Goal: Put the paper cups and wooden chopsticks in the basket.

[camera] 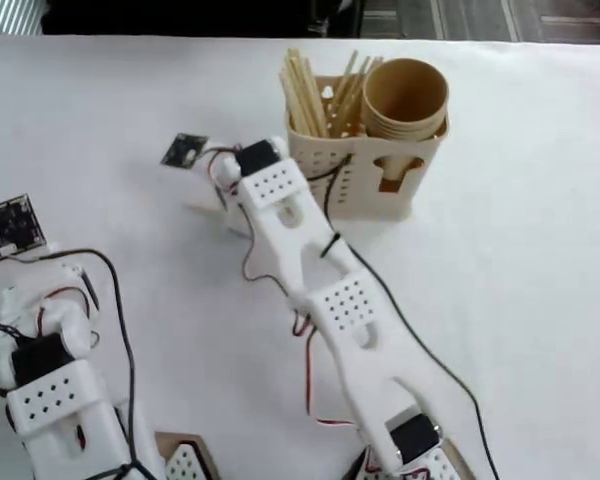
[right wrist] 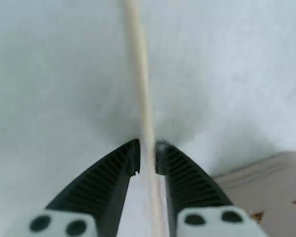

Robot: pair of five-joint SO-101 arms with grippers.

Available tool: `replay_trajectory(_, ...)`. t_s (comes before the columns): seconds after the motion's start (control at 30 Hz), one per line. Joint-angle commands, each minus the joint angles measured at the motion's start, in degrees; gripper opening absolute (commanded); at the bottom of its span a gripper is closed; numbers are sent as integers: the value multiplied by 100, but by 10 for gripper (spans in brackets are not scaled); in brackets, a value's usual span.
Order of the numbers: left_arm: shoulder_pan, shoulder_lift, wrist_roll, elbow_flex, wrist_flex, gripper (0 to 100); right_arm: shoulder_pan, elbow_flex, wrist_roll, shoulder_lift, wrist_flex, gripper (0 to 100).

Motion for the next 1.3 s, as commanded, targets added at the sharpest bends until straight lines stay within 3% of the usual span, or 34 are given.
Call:
replay_trajectory(0.0, -22, -101, 26, -26, -105, 24, -242, -193, 53, -4, 242, 17)
replay_trajectory(0.33, -22, -101, 26, -18, -105, 24, -312, 158, 9, -1059, 286, 18)
replay_trajectory(0.63, -22, -101, 26, -18, -105, 24, -637, 2251, -26, -3802, 268, 18)
replay_trajectory(0.83, -22, -101, 26, -18, -105, 24, -611, 2418, -598, -5525, 242, 18)
replay_trajectory(1.07, -22, -101, 26, -18, -105, 24, -268, 2488, -1125, -7178, -787, 18)
replay_trajectory(1.27, -22, -101, 26, -18, -105, 24, 295, 2497, -1767, -7609, -1877, 19)
